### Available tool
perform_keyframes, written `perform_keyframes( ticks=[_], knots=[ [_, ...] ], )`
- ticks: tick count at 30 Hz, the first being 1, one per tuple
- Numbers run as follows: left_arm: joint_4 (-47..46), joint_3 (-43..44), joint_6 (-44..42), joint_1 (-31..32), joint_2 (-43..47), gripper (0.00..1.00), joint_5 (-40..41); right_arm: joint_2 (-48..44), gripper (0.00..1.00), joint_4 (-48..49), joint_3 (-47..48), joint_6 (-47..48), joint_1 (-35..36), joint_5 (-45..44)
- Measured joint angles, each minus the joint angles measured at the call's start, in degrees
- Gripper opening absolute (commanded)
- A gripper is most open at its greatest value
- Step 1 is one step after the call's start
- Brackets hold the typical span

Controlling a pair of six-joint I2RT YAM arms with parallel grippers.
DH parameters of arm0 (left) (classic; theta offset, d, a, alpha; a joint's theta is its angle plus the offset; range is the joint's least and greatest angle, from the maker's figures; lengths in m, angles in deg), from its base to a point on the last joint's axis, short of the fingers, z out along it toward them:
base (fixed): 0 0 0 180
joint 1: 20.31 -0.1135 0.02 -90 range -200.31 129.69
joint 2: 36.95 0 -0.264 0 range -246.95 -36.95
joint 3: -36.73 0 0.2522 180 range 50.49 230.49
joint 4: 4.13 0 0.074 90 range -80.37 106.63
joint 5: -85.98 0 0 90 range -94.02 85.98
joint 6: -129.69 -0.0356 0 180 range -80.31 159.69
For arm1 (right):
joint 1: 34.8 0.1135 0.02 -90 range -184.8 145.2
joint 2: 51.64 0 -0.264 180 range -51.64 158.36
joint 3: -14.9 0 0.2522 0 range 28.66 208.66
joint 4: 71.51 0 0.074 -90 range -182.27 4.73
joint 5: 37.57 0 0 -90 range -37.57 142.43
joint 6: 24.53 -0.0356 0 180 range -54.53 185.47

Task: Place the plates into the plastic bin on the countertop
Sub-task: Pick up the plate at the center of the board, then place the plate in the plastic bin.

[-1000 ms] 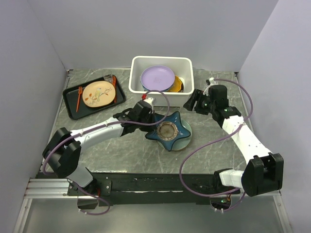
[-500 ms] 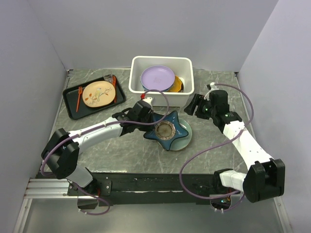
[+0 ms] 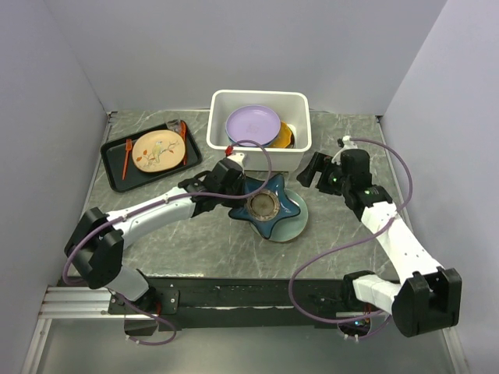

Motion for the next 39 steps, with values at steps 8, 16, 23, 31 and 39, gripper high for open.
perform_keyframes(
  ticks=[8, 16, 23, 31, 39],
  knots=[
    [2.1, 0.7, -0.9, 0.0, 3.0, 0.01, 2.7, -1.4, 0.99, 0.0, 0.0, 0.4, 0.0, -0.1],
    [6.3, 4.7, -3.0, -0.3, 6.0, 0.01, 6.2, -0.6, 1.0, 0.3, 0.0, 0.9, -0.1, 1.7],
    [7.3, 8.4, -4.1, -1.3, 6.1, 0.01, 7.0, 0.5, 1.0, 0.5, 0.0, 1.8, -0.2, 3.0],
    [9.0, 14.1, -5.7, -3.7, 3.9, 0.01, 6.8, -0.2, 1.0, 0.9, -1.2, 2.4, -0.2, 3.5],
    [9.7, 22.3, -8.1, -7.5, -2.2, 0.01, 4.6, -3.5, 1.0, 0.8, -4.4, 2.3, -0.2, 3.4]
  ],
)
